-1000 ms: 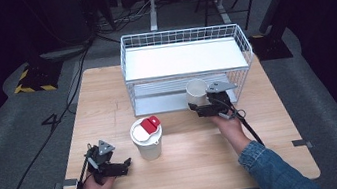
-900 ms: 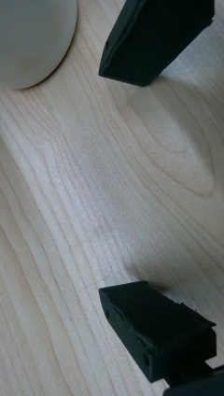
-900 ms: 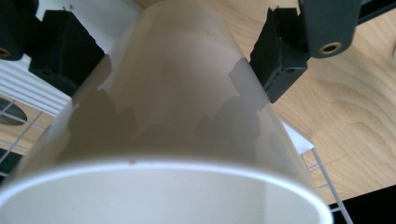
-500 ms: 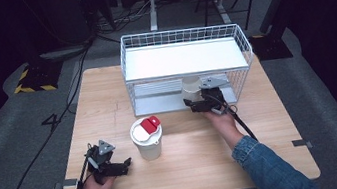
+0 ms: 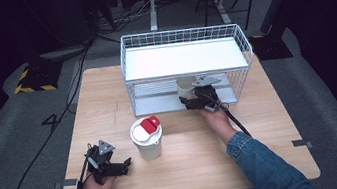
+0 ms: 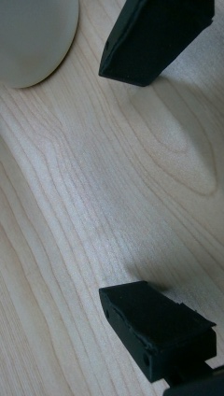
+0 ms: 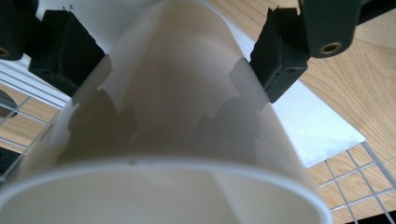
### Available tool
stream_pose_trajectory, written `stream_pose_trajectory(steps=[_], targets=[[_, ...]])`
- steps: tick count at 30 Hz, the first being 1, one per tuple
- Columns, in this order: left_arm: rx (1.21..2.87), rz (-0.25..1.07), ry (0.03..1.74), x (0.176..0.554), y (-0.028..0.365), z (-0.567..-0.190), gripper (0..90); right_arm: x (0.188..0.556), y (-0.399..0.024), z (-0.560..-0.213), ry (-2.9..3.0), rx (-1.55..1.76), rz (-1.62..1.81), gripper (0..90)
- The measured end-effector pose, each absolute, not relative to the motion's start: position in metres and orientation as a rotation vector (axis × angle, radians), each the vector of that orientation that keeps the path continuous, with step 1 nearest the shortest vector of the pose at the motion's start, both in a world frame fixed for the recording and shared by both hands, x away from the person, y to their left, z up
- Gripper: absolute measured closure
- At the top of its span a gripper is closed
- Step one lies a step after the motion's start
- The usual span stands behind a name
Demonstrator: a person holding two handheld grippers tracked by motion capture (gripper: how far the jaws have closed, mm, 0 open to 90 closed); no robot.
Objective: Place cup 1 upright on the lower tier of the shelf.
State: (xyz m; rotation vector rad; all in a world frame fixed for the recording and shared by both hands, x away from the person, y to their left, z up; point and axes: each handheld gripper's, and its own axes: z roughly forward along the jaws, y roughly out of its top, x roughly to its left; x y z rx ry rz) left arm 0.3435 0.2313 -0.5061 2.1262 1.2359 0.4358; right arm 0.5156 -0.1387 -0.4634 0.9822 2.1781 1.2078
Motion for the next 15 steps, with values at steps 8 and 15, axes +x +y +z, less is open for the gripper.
stream_pose_trajectory(steps=[8,15], targets=[[2.126,0.436,1.236,0.343,0.231,-0.506,0.6,0.527,-0.135,-0.468,2.167,0.999,1.204,23.4],[2.126,0.435,1.236,0.343,0.231,-0.506,0.6,0.534,-0.133,-0.475,2.171,1.025,1.2,23.3]])
